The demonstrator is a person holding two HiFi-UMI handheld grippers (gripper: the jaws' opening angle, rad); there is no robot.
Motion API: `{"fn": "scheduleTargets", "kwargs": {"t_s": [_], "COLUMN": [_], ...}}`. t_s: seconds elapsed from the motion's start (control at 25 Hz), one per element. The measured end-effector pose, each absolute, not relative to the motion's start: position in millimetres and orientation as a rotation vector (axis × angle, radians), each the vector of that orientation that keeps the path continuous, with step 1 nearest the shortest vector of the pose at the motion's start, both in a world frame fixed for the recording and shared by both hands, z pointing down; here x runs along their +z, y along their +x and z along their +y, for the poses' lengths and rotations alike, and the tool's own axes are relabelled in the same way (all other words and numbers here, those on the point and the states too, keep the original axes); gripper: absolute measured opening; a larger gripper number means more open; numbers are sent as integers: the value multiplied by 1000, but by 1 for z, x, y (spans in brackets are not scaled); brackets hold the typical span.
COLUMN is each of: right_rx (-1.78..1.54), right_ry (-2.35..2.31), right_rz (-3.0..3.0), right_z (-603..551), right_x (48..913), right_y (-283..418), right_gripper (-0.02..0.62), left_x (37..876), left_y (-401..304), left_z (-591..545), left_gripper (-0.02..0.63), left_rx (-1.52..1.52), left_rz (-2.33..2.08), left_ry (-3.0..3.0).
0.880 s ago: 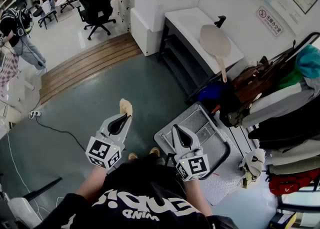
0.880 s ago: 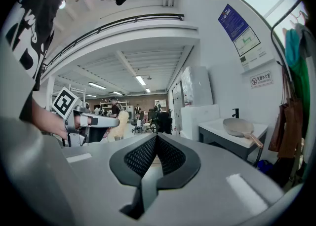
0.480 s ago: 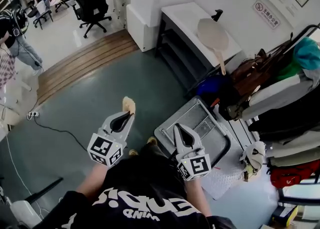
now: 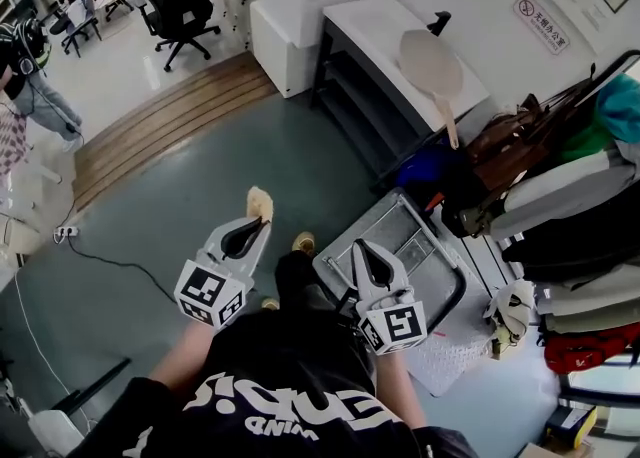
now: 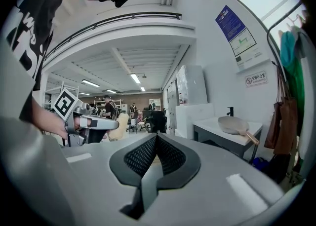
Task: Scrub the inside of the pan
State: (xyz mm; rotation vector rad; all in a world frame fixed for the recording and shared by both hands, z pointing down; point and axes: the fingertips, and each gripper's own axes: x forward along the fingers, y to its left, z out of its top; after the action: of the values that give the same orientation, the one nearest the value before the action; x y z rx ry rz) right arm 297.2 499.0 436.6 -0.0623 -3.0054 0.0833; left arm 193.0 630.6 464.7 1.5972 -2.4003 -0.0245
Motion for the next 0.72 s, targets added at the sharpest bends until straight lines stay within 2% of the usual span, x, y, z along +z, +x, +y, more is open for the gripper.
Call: {"fn": "scheduleTargets", "kwargs": {"t_s": [0.72], "right_rx": [109], "right_ry": [60], "right_rz": [-3000], "right_z": [399], "right_x": [449], "right_y": [175], "right_gripper": [9], "left_x": [472], "left_y": [58], "left_z": [527], "left_gripper": [25], "left_rx": [-1], "left_rz": [-2306], "left_ry": [1709]}}
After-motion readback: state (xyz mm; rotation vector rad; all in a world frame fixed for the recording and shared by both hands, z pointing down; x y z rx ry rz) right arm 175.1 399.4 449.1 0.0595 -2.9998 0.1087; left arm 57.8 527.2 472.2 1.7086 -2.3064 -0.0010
